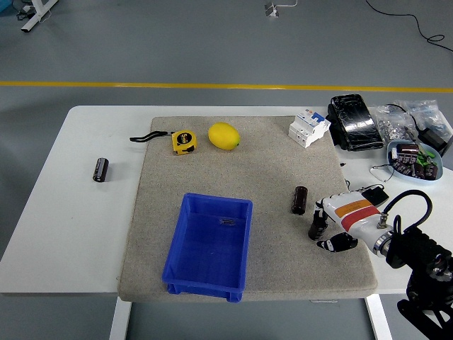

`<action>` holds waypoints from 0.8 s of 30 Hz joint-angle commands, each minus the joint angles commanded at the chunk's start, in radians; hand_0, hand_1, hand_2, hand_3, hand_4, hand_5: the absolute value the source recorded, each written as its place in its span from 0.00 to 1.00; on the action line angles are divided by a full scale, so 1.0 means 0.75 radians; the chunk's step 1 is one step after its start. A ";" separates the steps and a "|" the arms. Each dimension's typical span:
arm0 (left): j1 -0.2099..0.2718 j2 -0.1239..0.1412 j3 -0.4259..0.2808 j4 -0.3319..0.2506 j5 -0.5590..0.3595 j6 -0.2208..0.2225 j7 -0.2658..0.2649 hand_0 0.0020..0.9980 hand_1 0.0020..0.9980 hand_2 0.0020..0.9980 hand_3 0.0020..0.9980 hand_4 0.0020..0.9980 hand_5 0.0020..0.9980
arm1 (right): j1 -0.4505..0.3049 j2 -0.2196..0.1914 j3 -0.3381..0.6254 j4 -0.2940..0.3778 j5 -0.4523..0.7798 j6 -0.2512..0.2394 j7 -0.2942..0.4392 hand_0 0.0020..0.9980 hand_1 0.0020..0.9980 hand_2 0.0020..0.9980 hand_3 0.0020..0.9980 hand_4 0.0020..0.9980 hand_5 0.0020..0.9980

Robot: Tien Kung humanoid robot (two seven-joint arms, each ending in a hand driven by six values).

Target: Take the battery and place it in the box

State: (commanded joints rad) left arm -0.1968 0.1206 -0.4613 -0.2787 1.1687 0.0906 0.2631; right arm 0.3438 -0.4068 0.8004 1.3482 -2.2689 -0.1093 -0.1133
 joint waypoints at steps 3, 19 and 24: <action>-0.001 0.000 -0.001 0.000 0.003 -0.001 0.000 0.71 0.72 0.75 0.64 0.67 0.66 | 0.001 0.000 -0.002 0.000 0.000 -0.004 0.002 0.23 0.37 0.44 0.48 0.94 0.27; 0.006 0.000 -0.011 -0.001 0.020 -0.004 0.006 0.71 0.72 0.75 0.64 0.67 0.66 | 0.001 0.004 -0.012 -0.003 0.000 -0.015 0.006 0.22 0.33 0.42 0.48 0.95 0.23; 0.009 -0.001 -0.013 -0.002 0.025 -0.005 0.008 0.71 0.72 0.75 0.64 0.67 0.66 | 0.000 0.005 -0.017 -0.002 0.000 -0.017 0.005 0.23 0.32 0.42 0.48 0.94 0.19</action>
State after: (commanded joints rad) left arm -0.1902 0.1200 -0.4710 -0.2800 1.1877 0.0866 0.2690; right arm 0.3441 -0.4034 0.7881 1.3465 -2.2689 -0.1221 -0.1095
